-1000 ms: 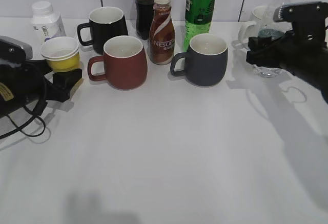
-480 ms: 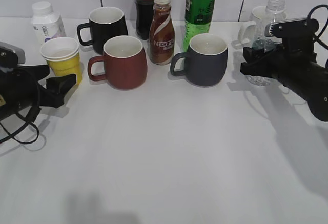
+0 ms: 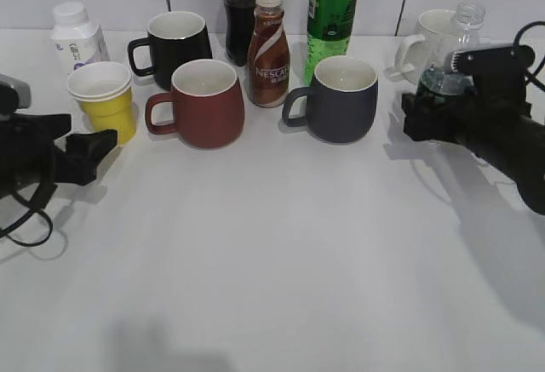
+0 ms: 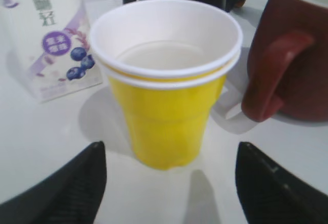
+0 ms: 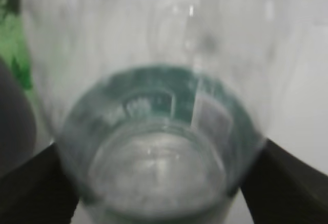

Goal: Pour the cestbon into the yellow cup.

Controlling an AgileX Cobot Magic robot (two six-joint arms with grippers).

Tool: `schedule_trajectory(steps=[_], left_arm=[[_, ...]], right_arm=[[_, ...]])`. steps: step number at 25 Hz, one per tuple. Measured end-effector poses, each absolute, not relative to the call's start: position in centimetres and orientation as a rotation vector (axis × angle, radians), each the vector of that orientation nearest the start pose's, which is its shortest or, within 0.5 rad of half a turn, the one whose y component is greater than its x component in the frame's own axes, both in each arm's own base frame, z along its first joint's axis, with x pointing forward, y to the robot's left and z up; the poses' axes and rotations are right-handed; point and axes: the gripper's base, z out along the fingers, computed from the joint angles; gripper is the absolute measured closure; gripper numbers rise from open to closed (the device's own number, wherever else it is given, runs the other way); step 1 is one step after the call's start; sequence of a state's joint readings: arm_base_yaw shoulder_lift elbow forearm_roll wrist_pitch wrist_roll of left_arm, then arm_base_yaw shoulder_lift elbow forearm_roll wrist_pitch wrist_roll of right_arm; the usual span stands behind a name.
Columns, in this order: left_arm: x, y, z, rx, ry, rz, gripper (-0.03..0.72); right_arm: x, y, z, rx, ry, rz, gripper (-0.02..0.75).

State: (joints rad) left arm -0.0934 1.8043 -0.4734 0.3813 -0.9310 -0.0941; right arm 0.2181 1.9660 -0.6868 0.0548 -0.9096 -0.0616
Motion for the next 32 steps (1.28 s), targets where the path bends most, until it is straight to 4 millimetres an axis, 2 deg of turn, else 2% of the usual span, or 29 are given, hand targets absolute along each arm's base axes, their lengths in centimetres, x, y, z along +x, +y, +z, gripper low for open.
schedule_trajectory(steps=[8,12,15,20,23,27,32], left_arm=[[26.5,-4.6,15.7,0.296,2.016,-0.27,0.095],[25.3,-4.6,17.9,0.232,2.046,-0.267,0.096],[24.1,-5.3,19.8,0.199,2.045,-0.288,0.097],[21.2,-5.9,21.7,0.194,2.146,-0.235,0.1],[19.6,-5.4,22.8,0.129,2.264,-0.174,0.106],[17.8,-4.7,25.7,0.018,2.4,-0.11,0.106],[14.2,-3.5,29.6,0.13,2.52,0.014,0.108]], right_arm=[[30.7,6.4,12.0,-0.154,1.952,0.125,0.098],[29.8,6.3,12.6,-0.135,2.033,0.141,0.117],[29.1,6.2,13.8,-0.131,2.089,0.151,0.131],[27.3,5.9,16.2,-0.137,2.216,0.155,0.155],[25.9,5.7,17.4,-0.147,2.328,0.151,0.164],[24.3,5.5,19.7,-0.171,2.492,0.139,0.164],[21.4,5.0,22.5,-0.214,2.632,0.128,0.164]])
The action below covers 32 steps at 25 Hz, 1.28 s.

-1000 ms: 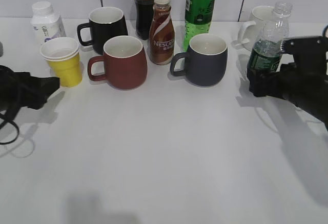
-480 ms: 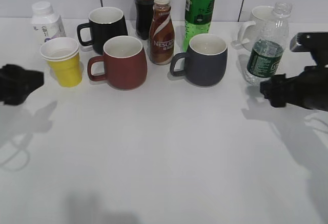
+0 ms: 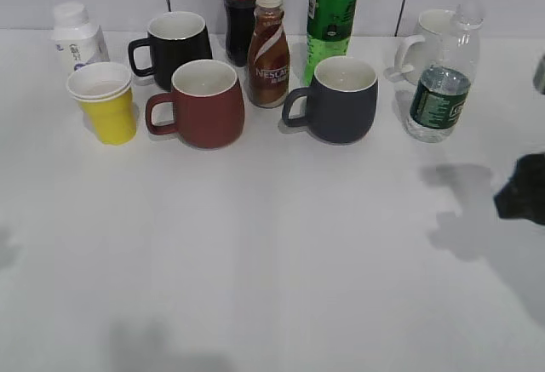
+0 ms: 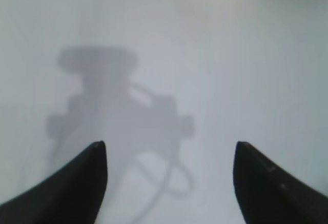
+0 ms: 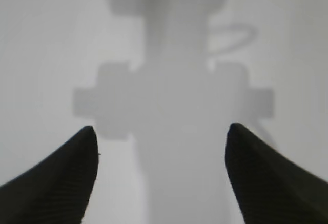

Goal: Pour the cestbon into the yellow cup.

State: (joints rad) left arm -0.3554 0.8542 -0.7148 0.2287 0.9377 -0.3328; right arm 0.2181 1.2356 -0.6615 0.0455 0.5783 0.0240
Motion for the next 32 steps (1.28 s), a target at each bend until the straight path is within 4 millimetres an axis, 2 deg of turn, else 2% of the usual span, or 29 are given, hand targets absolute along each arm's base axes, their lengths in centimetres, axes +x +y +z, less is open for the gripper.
schedule_trajectory(steps=[4,10,14,18,22,32], left_arm=[[9.8,-2.3,31.0,0.283,2.526,0.008,0.118],[5.3,-1.4,30.5,0.457,2.395,-0.071,0.153],[3.0,-0.6,29.2,0.488,2.301,-0.078,0.166],[2.3,-0.4,28.5,0.482,2.208,-0.091,0.176],[2.3,-0.4,28.2,0.477,2.175,-0.097,0.179],[2.2,-0.7,28.2,0.475,2.173,-0.141,0.179]], right_arm=[[18.1,4.3,25.0,-0.294,2.646,0.118,0.164],[12.4,3.1,28.7,-0.323,2.498,0.131,0.164],[9.2,2.4,28.7,-0.327,2.41,0.134,0.164],[6.3,1.8,28.2,-0.325,2.334,0.139,0.164],[4.7,1.5,28.7,-0.336,2.237,0.135,0.164],[4.3,1.8,28.8,-0.415,2.202,0.161,0.164]])
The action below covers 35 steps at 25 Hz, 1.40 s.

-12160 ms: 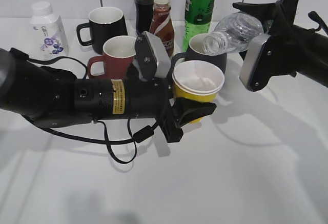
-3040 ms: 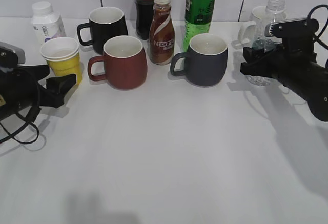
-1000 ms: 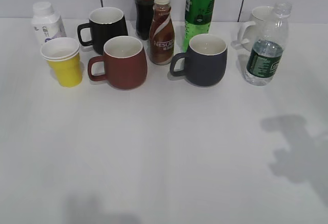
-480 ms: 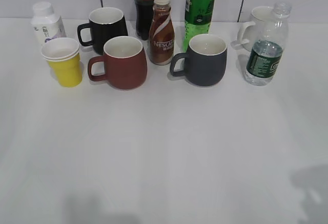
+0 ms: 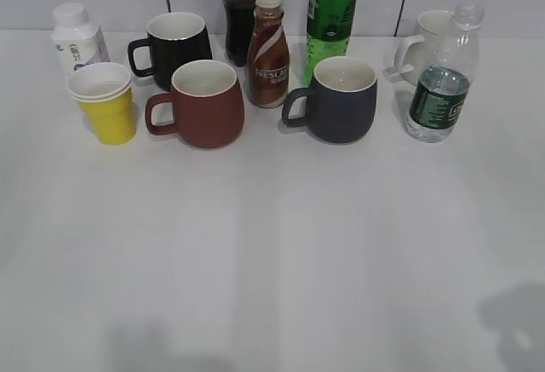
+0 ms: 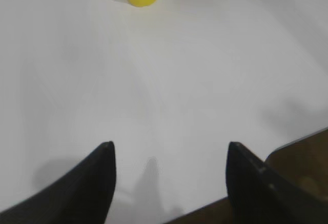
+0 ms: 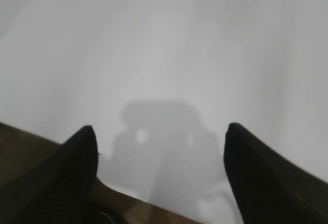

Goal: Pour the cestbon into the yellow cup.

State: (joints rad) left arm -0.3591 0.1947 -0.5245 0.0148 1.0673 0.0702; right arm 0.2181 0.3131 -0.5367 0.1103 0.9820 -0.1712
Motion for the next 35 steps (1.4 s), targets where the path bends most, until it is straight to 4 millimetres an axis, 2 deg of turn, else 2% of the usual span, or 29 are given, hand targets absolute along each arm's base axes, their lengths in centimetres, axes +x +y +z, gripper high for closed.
schedule_trajectory(steps=[13,20,27,31,35], left_arm=[[2.2,-0.8,28.2,0.475,2.174,-0.159,0.179],[2.2,-0.8,28.2,0.475,2.174,-0.159,0.179],[2.2,-0.8,28.2,0.468,2.176,-0.156,0.179],[1.7,-0.5,28.3,0.391,2.157,-0.123,0.179],[0.5,-0.1,28.4,0.269,2.09,-0.069,0.179]], right_arm=[[4.0,1.9,27.8,-0.439,2.281,0.186,0.164],[4.2,1.0,27.7,-0.31,2.306,0.101,0.164],[4.2,1.0,27.7,-0.294,2.308,0.105,0.164],[4.2,1.0,27.7,-0.294,2.308,0.104,0.164],[4.3,1.0,27.7,-0.294,2.307,0.104,0.164]])
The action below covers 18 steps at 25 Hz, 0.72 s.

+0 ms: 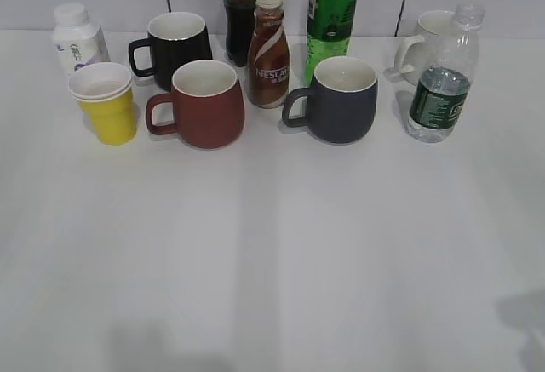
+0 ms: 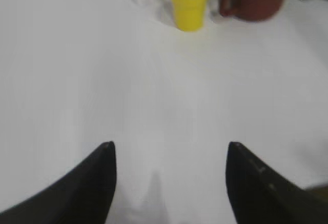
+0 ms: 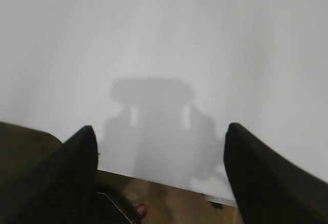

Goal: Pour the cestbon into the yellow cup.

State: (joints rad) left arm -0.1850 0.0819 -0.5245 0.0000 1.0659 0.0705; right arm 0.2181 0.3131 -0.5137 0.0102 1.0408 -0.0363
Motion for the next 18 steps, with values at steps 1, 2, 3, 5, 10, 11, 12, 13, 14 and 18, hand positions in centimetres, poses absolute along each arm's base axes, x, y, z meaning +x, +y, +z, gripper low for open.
schedule_trajectory(steps=[1,2,3,5,10,11,12,13,14,18], left_arm=[[0.1,0.0,28.4,0.24,2.066,-0.055,0.179],[-0.2,0.0,28.4,0.219,2.049,-0.044,0.179],[-0.5,0.1,28.4,0.197,2.032,-0.033,0.179],[-0.9,0.1,28.4,0.166,2.012,-0.015,0.18],[-0.9,0.1,28.4,0.133,2.013,0.006,0.18],[-0.9,0.0,28.4,0.125,2.013,0.011,0.18],[-0.9,0.0,28.4,0.119,2.014,0.015,0.18],[-0.9,0.0,28.4,0.117,2.014,0.016,0.181],[-0.9,0.0,28.4,0.116,2.014,0.017,0.181],[-0.9,0.0,28.4,0.116,2.014,0.017,0.181]], right_arm=[[4.3,0.9,27.7,-0.294,2.307,0.091,0.164],[4.3,1.0,27.7,-0.281,2.309,0.099,0.164],[4.3,0.9,27.7,-0.264,2.31,0.093,0.164],[4.3,0.6,27.7,-0.192,2.312,0.061,0.164],[2.2,0.0,28.0,0.012,2.188,-0.034,0.164],[1.6,0.0,28.0,0.024,2.148,-0.042,0.164],[1.1,0.0,28.1,0.031,2.116,-0.048,0.164],[0.5,0.0,28.1,0.032,2.08,-0.051,0.164],[0.0,0.1,28.1,0.032,2.048,-0.052,0.164],[-0.6,0.1,28.1,0.031,2.012,-0.053,0.164]])
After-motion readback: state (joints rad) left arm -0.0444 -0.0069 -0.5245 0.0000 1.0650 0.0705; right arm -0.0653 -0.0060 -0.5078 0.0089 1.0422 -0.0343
